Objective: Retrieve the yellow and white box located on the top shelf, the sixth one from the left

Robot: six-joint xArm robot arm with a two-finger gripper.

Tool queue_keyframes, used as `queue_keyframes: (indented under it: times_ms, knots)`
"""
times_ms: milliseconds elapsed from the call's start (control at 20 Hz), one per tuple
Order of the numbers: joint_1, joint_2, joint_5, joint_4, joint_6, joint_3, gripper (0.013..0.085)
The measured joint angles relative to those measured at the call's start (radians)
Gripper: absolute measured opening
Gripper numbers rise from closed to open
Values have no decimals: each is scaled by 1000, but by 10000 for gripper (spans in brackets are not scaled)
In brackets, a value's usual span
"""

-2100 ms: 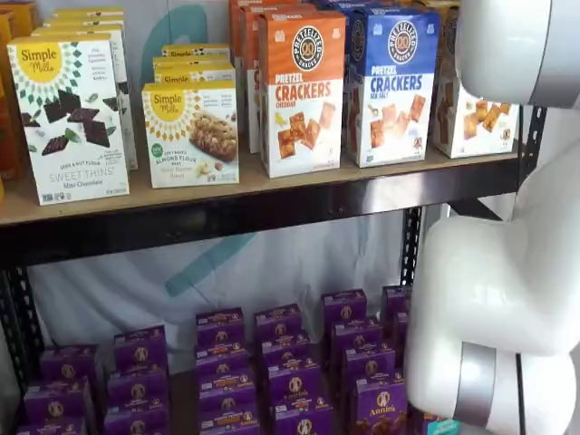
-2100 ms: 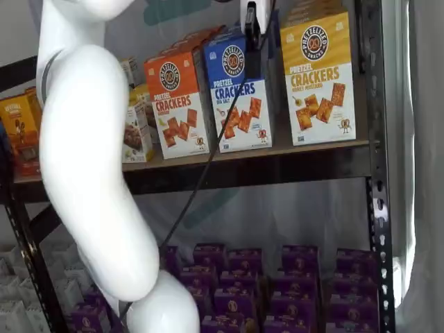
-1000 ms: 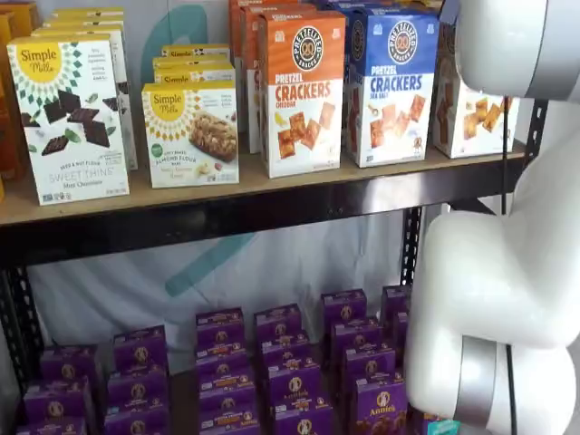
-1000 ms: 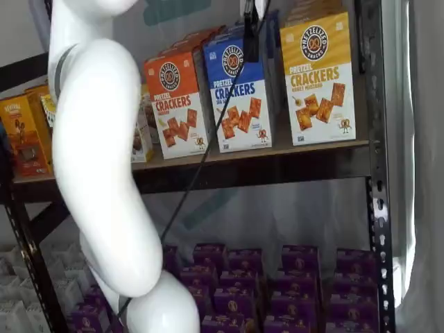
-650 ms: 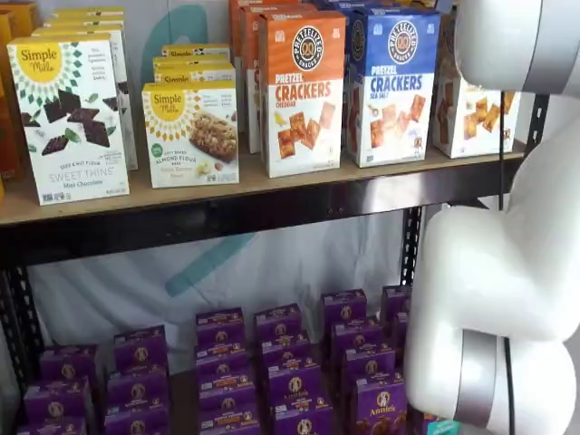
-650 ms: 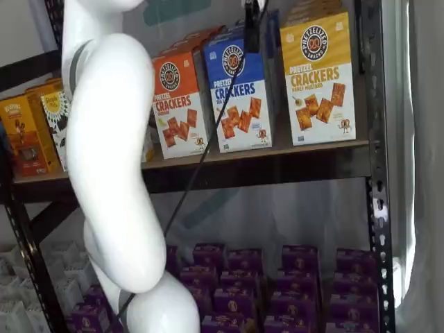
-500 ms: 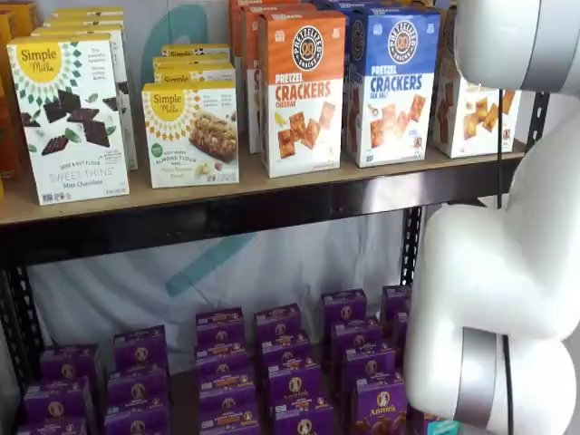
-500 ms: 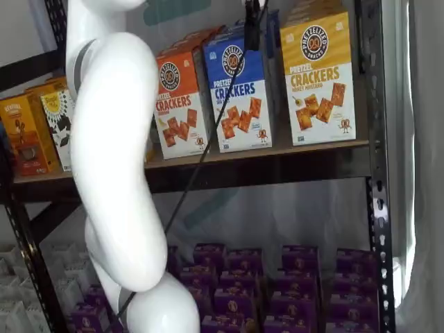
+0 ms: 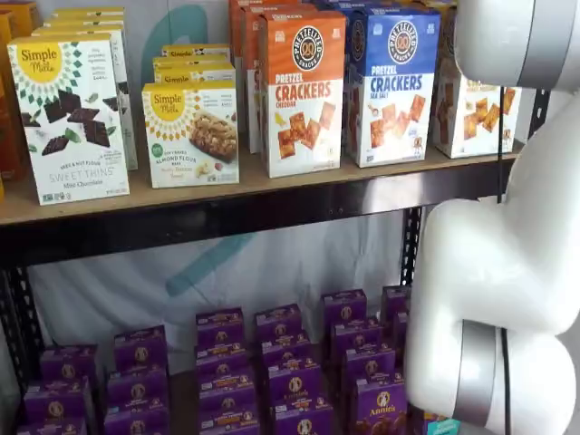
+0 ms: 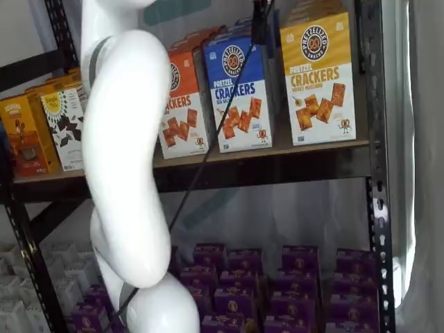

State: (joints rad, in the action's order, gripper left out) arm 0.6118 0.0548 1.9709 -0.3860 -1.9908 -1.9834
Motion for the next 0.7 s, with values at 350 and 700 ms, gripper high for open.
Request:
queue_keyframes:
  times_ms: [350, 700]
  knots:
    - [27, -70, 29, -40, 1, -81, 850]
    - [43, -87, -26, -65, -9, -84, 850]
